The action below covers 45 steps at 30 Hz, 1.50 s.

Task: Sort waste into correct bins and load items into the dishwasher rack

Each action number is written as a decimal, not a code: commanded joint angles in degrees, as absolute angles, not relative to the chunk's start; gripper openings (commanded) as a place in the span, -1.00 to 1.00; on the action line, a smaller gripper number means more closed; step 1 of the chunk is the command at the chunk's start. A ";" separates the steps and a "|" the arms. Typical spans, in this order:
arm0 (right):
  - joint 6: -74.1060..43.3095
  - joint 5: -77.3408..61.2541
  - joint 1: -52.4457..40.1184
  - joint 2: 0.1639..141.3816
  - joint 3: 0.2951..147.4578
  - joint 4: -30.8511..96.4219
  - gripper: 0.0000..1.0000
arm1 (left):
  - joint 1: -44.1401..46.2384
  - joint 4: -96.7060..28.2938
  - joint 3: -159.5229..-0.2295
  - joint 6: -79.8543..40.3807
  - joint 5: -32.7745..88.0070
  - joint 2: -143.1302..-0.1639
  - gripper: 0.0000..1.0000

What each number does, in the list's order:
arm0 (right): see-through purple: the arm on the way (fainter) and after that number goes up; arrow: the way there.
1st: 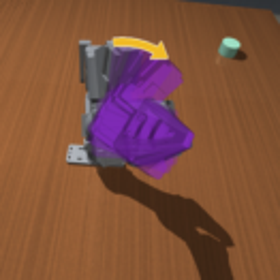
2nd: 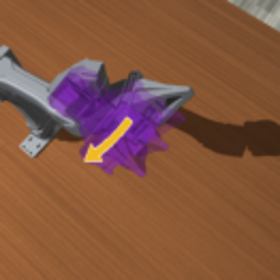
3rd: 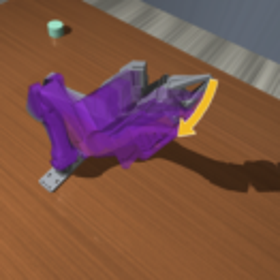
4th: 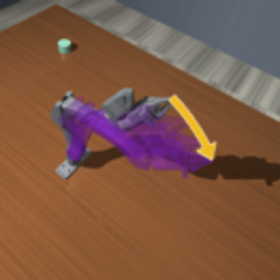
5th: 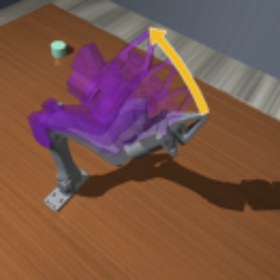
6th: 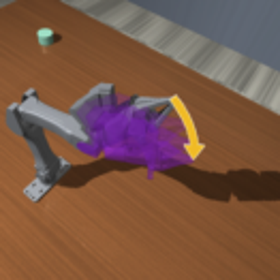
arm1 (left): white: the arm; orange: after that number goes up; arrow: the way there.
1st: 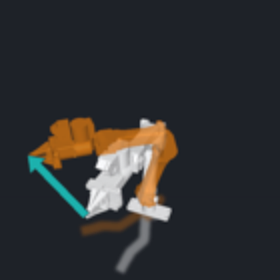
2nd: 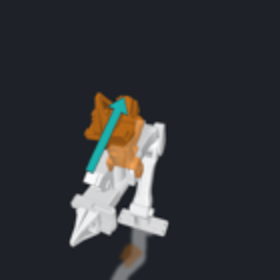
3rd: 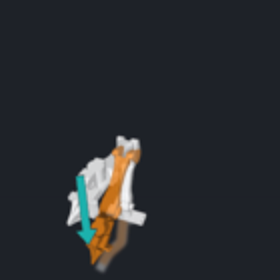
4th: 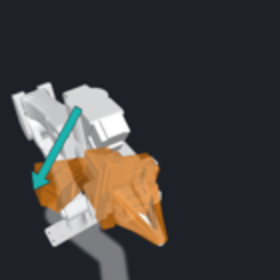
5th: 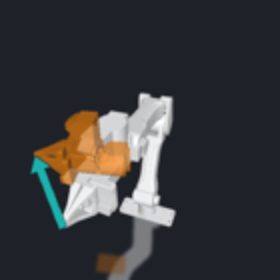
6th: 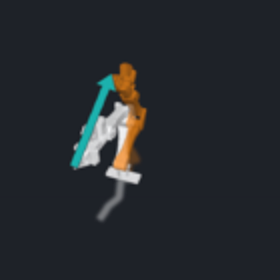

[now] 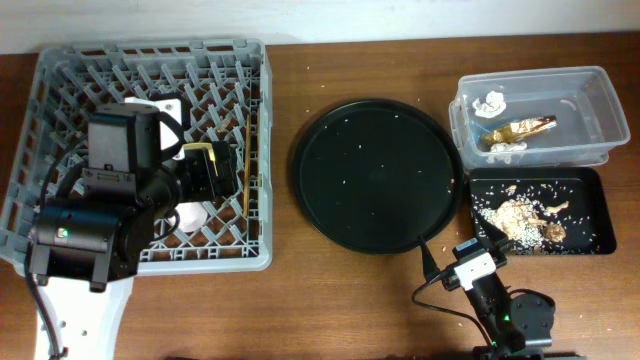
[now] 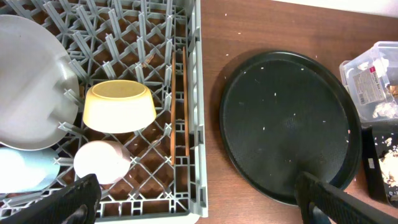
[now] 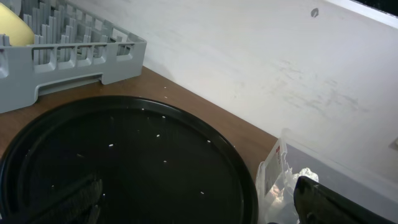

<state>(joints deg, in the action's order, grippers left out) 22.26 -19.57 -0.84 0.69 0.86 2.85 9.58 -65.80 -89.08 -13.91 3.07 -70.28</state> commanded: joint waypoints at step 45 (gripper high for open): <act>21.63 -20.32 -1.13 0.25 0.32 2.72 0.97 | 3.73 -4.12 -0.54 -10.59 -6.87 -0.67 0.99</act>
